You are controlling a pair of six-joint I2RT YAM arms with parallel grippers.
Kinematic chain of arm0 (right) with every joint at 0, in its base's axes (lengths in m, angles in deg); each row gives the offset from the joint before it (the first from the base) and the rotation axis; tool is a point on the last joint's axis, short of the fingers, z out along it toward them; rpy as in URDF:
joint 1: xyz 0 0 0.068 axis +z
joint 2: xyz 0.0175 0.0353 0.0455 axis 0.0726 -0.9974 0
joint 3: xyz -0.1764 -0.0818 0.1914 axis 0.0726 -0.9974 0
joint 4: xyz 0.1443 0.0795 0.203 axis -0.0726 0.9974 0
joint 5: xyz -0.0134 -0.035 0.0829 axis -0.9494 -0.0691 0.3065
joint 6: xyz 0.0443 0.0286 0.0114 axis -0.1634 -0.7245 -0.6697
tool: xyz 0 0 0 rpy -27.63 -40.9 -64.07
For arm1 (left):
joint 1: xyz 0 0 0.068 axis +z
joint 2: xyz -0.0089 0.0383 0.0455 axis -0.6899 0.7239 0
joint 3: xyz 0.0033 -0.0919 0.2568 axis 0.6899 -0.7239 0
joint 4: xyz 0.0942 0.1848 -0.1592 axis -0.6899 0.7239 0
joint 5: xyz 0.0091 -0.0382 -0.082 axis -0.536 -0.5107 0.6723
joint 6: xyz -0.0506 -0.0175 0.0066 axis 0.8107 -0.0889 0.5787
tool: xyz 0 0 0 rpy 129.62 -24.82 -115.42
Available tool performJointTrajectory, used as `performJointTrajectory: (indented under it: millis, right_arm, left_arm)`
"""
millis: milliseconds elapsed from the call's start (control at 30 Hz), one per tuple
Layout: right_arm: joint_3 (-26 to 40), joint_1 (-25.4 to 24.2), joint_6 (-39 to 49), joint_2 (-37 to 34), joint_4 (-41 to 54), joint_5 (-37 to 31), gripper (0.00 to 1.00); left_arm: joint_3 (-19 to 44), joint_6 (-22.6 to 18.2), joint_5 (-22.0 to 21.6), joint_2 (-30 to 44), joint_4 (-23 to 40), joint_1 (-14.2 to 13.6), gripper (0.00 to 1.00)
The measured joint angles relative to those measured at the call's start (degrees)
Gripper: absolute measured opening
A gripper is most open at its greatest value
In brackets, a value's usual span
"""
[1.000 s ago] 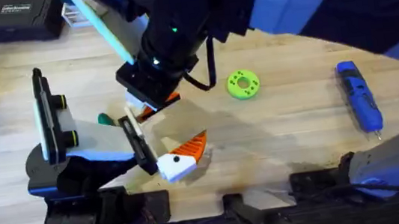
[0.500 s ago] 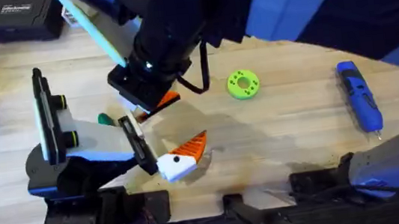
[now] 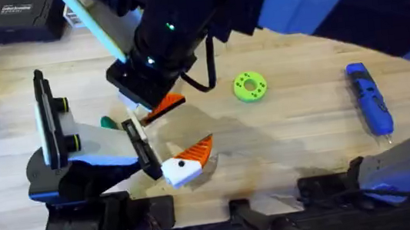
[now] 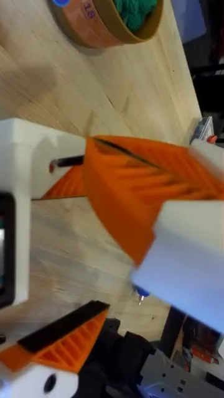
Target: Pick up the gripper from the table and insert it into the empty holder that is missing its gripper. Then pick up a screw, insert it into the mounting hole, and use the screwdriver to tighten it. Finally, clean up the table by picking up the vegetable and placing it into the bucket.
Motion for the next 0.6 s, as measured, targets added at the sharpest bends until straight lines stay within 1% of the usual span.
performJointTrajectory:
  millis: [600]
  right_arm:
    - [0.1, 0.0, 0.0, 0.0, 1.9, -0.5, 0.007]
  left_arm:
    - [0.0, 0.0, 0.0, 0.0, 0.0, 0.0, 0.986]
